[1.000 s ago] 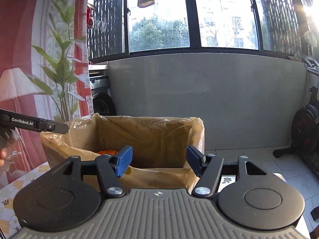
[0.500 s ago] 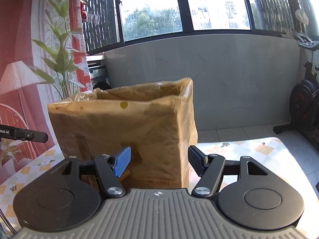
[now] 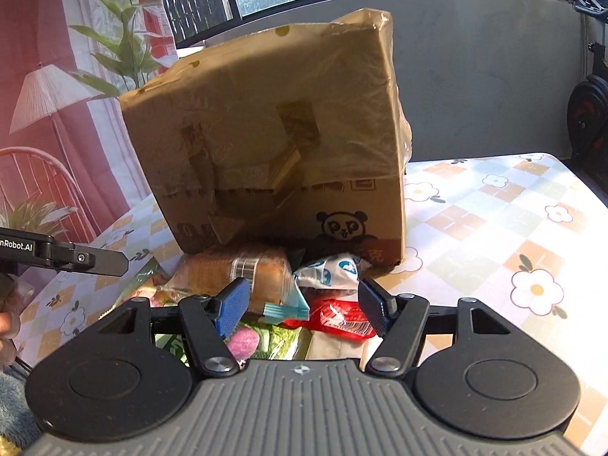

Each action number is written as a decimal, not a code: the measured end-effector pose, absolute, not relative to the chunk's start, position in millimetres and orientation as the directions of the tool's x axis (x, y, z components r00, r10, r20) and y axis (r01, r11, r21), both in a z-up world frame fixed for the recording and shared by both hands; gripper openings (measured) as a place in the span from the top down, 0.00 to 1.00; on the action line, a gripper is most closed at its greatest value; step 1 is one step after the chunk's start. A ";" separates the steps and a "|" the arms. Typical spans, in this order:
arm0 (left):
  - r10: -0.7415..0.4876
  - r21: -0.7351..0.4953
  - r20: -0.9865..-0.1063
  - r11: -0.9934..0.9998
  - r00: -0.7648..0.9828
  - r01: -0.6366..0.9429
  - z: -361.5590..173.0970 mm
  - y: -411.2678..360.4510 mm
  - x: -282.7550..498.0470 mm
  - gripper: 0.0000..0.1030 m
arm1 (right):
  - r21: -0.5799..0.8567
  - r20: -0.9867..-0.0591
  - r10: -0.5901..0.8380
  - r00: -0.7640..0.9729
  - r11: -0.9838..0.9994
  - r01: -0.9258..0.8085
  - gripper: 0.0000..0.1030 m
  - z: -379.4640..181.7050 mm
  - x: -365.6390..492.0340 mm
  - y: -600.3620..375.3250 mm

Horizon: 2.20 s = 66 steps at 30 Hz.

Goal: Organize snacks
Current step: 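Lower the left tool to an orange wafer packet while the right tool approaches a red packet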

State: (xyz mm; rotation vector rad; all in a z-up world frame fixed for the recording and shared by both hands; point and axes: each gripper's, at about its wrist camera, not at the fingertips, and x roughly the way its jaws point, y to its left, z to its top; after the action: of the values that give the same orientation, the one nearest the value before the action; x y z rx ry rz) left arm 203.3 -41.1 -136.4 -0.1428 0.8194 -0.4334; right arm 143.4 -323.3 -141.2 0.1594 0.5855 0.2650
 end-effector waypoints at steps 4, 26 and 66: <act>-0.446 -0.282 -0.670 0.892 0.593 0.353 -135.0 -48.7 200.3 0.31 | 0.231 -0.518 0.293 0.803 0.952 -0.199 0.35 -140.8 143.2 -321.5; -0.469 -0.320 -0.699 0.880 0.540 0.350 -146.1 -54.9 191.0 0.31 | 0.112 -0.638 0.170 0.751 0.985 -0.128 0.35 -170.3 181.1 -341.7; -0.409 -0.316 -0.735 0.912 0.540 0.260 -159.1 -45.6 197.3 0.31 | -0.022 -0.738 0.229 0.634 0.932 -0.363 0.35 -168.7 198.8 -286.1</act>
State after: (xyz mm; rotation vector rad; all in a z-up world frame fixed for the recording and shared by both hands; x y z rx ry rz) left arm 197.3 -45.6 -159.1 -0.1768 0.9182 -0.4002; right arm 198.8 -286.1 -168.7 -0.1751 0.8171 0.3402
